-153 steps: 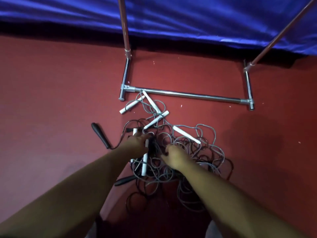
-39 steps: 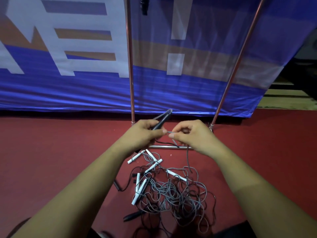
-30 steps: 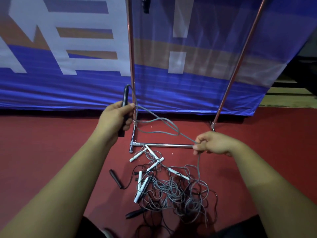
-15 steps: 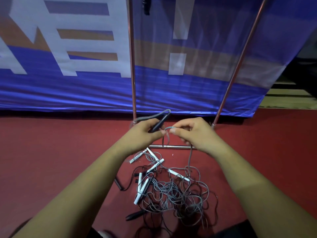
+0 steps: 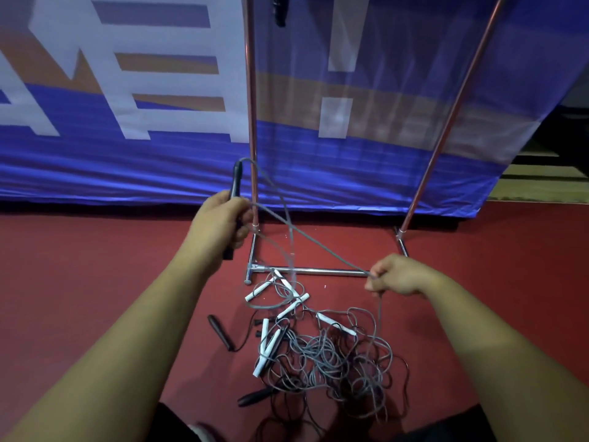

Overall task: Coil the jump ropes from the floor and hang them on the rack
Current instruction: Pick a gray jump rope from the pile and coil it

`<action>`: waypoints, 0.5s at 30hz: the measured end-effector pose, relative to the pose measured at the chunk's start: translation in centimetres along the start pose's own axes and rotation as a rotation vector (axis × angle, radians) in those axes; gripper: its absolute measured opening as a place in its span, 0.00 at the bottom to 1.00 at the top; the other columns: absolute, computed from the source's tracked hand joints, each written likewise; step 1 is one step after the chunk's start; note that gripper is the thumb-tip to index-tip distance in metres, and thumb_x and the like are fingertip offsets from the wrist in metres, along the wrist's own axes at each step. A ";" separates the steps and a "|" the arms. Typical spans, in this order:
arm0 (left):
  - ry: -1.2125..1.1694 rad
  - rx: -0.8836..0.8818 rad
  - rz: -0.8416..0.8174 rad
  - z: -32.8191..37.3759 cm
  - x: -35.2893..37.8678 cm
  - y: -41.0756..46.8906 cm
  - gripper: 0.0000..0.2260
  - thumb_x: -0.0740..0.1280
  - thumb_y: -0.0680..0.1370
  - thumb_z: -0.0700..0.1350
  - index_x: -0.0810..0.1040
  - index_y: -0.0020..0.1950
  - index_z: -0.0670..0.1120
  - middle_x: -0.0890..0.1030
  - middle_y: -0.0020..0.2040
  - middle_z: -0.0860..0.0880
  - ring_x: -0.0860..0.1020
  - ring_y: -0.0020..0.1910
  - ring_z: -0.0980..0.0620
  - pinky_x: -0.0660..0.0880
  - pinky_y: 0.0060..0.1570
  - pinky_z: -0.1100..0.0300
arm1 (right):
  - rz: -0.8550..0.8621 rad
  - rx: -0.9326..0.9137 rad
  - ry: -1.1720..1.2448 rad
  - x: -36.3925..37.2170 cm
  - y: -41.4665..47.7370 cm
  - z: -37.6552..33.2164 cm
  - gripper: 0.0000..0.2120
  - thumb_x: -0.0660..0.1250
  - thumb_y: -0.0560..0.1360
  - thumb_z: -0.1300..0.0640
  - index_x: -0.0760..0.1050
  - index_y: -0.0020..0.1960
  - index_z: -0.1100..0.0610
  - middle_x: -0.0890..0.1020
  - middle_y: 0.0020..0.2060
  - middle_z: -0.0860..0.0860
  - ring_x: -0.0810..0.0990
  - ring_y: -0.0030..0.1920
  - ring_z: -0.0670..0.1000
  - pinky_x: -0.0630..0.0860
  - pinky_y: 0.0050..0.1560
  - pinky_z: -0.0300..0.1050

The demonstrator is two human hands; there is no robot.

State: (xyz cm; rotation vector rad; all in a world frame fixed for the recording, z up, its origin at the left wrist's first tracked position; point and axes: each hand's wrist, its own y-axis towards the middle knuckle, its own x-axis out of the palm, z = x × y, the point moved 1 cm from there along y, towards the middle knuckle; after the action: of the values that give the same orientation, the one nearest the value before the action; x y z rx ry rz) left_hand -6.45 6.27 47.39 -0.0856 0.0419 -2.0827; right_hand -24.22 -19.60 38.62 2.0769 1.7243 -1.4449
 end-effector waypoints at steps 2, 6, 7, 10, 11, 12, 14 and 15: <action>0.408 -0.001 0.019 -0.8 -0.8 0.3 0.09 0.60 0.78 0.39 0.72 0.39 0.44 0.74 0.28 0.47 0.68 0.23 0.49 0.61 0.21 0.65 | 0.137 -0.055 0.084 -0.8 -0.4 -0.7 0.09 0.72 0.75 0.61 0.81 0.36 0.55 0.82 0.28 0.46 0.74 0.29 0.43 0.70 0.35 0.38; 1.023 0.121 0.007 -2.3 -0.8 0.4 0.07 0.64 0.78 0.46 0.74 0.41 0.48 0.81 0.38 0.43 0.81 0.39 0.41 0.77 0.40 0.52 | 0.342 -0.186 0.419 -1.3 -1.3 -3.7 0.06 0.72 0.75 0.62 0.76 0.41 0.56 0.83 0.28 0.51 0.79 0.29 0.46 0.74 0.32 0.39; 1.002 0.154 0.017 -2.2 -0.4 0.3 0.08 0.64 0.79 0.46 0.73 0.40 0.49 0.80 0.39 0.44 0.80 0.40 0.42 0.75 0.39 0.53 | 0.401 -0.226 0.371 -1.1 -1.6 -4.6 0.07 0.72 0.75 0.60 0.76 0.41 0.55 0.82 0.28 0.51 0.79 0.29 0.46 0.74 0.32 0.39; 0.871 0.224 0.002 -1.6 1.3 -0.6 0.08 0.65 0.79 0.43 0.73 0.40 0.49 0.78 0.34 0.47 0.76 0.34 0.48 0.68 0.30 0.59 | 0.405 -0.332 0.300 0.2 -2.7 -7.5 0.06 0.72 0.75 0.59 0.77 0.40 0.54 0.79 0.25 0.50 0.76 0.26 0.44 0.71 0.29 0.37; 0.747 0.209 -0.042 -1.5 2.0 -1.0 0.06 0.66 0.79 0.41 0.75 0.42 0.48 0.77 0.34 0.47 0.76 0.30 0.51 0.67 0.26 0.62 | 0.360 -0.360 0.285 0.8 -3.1 -8.4 0.06 0.72 0.75 0.59 0.79 0.40 0.54 0.79 0.25 0.50 0.75 0.26 0.45 0.72 0.29 0.39; 0.581 0.161 -0.114 -1.4 2.7 -1.5 0.04 0.66 0.79 0.40 0.76 0.45 0.46 0.77 0.33 0.47 0.75 0.25 0.55 0.65 0.23 0.64 | 0.322 -0.391 0.255 1.4 -3.4 -9.3 0.05 0.72 0.75 0.59 0.80 0.40 0.53 0.79 0.26 0.50 0.75 0.27 0.46 0.73 0.30 0.41; 0.366 0.061 -0.277 -1.6 3.7 -2.1 0.02 0.66 0.80 0.38 0.78 0.52 0.42 0.77 0.30 0.50 0.73 0.22 0.58 0.64 0.21 0.65 | 0.331 -0.452 0.158 2.1 -3.6 -10.4 0.05 0.72 0.75 0.57 0.81 0.40 0.51 0.77 0.26 0.49 0.72 0.27 0.45 0.71 0.31 0.42; 0.378 0.030 -0.360 -1.9 3.8 -2.2 0.03 0.66 0.80 0.40 0.79 0.53 0.43 0.76 0.29 0.53 0.73 0.22 0.58 0.64 0.22 0.64 | 0.384 -0.470 0.137 2.1 -3.7 -10.7 0.05 0.72 0.74 0.57 0.82 0.40 0.51 0.76 0.26 0.48 0.69 0.26 0.43 0.68 0.30 0.42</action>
State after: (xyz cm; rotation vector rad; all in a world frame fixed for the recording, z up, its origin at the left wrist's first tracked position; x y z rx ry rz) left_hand -10.39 3.98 45.81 0.3426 0.2403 -2.4318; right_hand -20.98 -10.50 44.80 2.1122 1.4170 -0.7253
